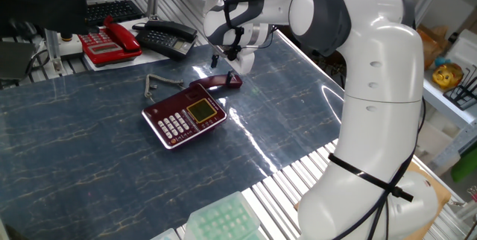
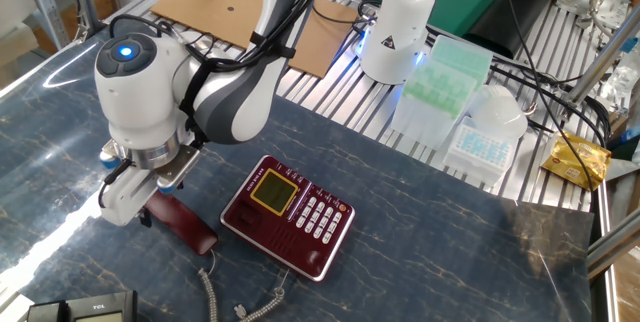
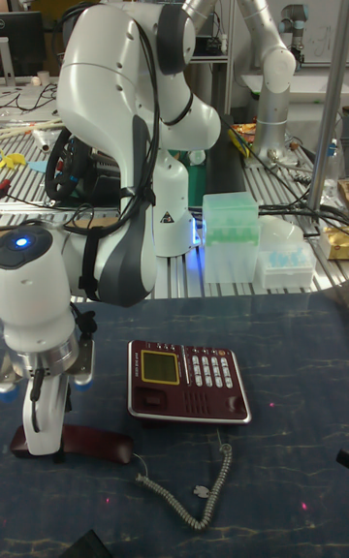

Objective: Place the handset of the telephone on the corresponding phone cradle

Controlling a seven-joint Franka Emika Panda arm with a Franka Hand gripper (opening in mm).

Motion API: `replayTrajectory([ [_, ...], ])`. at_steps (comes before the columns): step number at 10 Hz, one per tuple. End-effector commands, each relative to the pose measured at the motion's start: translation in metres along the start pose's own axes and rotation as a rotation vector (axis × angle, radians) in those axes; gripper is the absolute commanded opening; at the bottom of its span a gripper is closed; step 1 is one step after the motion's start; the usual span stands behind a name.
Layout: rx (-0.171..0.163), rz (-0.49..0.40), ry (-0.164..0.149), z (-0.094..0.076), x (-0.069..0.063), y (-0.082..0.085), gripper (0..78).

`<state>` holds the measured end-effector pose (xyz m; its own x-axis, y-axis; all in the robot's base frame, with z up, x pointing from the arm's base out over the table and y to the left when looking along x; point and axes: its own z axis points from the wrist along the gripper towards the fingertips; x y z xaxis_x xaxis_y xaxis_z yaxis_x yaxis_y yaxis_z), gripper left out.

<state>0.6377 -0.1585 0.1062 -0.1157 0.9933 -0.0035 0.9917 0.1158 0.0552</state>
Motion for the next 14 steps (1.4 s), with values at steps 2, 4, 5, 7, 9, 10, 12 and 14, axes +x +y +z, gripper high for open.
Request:
replayTrajectory([
  [2, -0.002, -0.004, -0.001, -0.001, -0.001, 0.0, 77.4],
  [4, -0.002, -0.004, -0.001, -0.001, -0.001, 0.0, 77.4],
  [5, -0.004, 0.025, -0.013, 0.019, 0.004, 0.002, 77.4],
  [7, -0.005, 0.025, -0.014, 0.021, 0.004, 0.002, 77.4],
  [9, -0.005, 0.026, -0.013, 0.023, 0.004, 0.002, 77.4],
  [10, -0.003, 0.024, -0.021, 0.024, 0.005, 0.002, 77.4],
  [12, -0.006, 0.025, -0.027, 0.024, 0.004, 0.001, 77.4],
  [14, -0.003, 0.022, -0.035, 0.024, 0.004, 0.001, 77.4],
])
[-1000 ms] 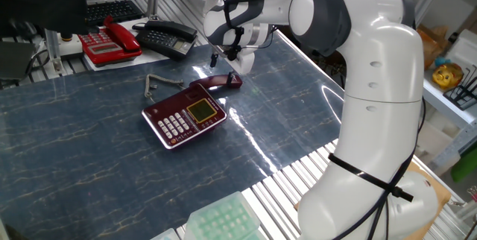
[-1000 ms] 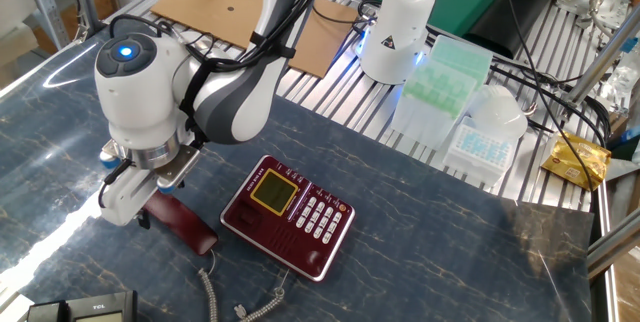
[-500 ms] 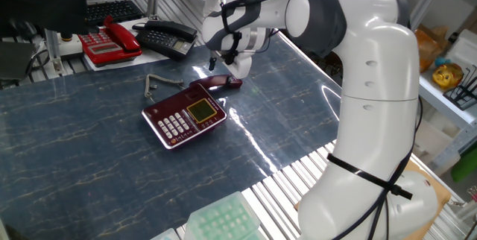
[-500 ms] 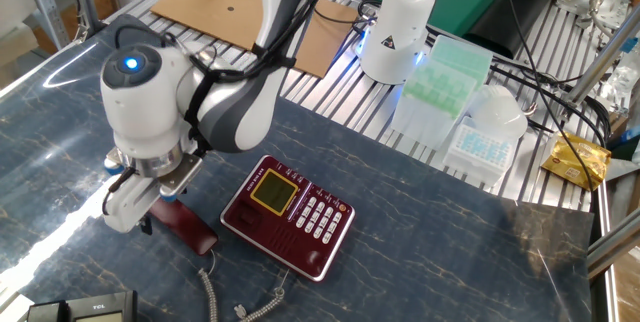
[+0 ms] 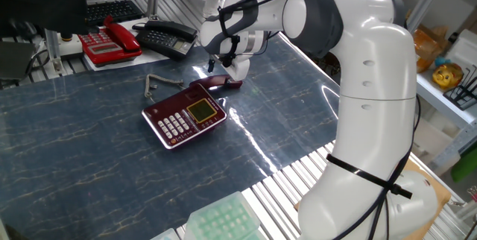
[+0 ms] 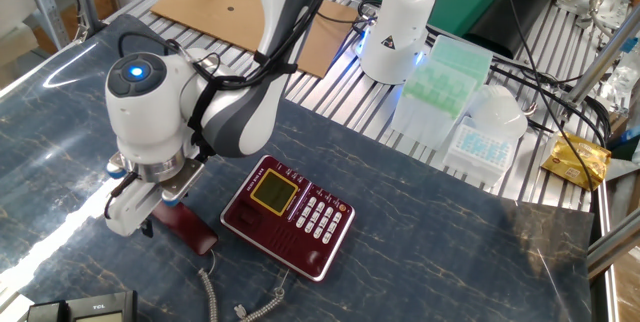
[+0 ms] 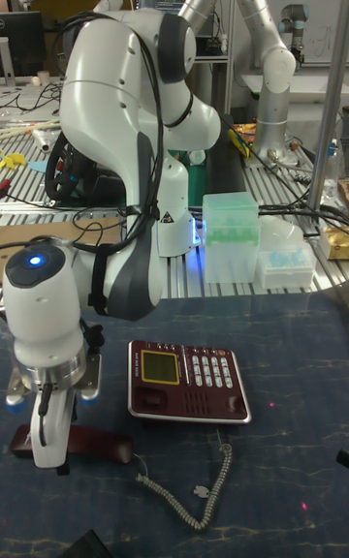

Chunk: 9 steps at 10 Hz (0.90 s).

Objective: Place the handset of the telephone on the corresponding phone cradle

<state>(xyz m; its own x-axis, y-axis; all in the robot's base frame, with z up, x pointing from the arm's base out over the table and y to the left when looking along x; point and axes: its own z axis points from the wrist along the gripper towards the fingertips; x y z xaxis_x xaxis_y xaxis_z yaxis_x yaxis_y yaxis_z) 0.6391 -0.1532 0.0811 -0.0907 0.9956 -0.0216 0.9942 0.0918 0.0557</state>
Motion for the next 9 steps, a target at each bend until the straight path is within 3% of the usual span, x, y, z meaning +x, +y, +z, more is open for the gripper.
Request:
replayTrajectory([
  [1, -0.002, 0.001, -0.021, -0.0012, -0.001, -0.0001, 77.4],
  [6, 0.046, -0.012, -0.016, -0.0011, -0.0011, -0.0003, 77.4],
  [7, 0.046, -0.012, -0.016, -0.0011, -0.0011, -0.0003, 1.3],
  [9, 0.046, -0.012, -0.016, -0.0011, -0.0011, -0.0003, 1.3],
])
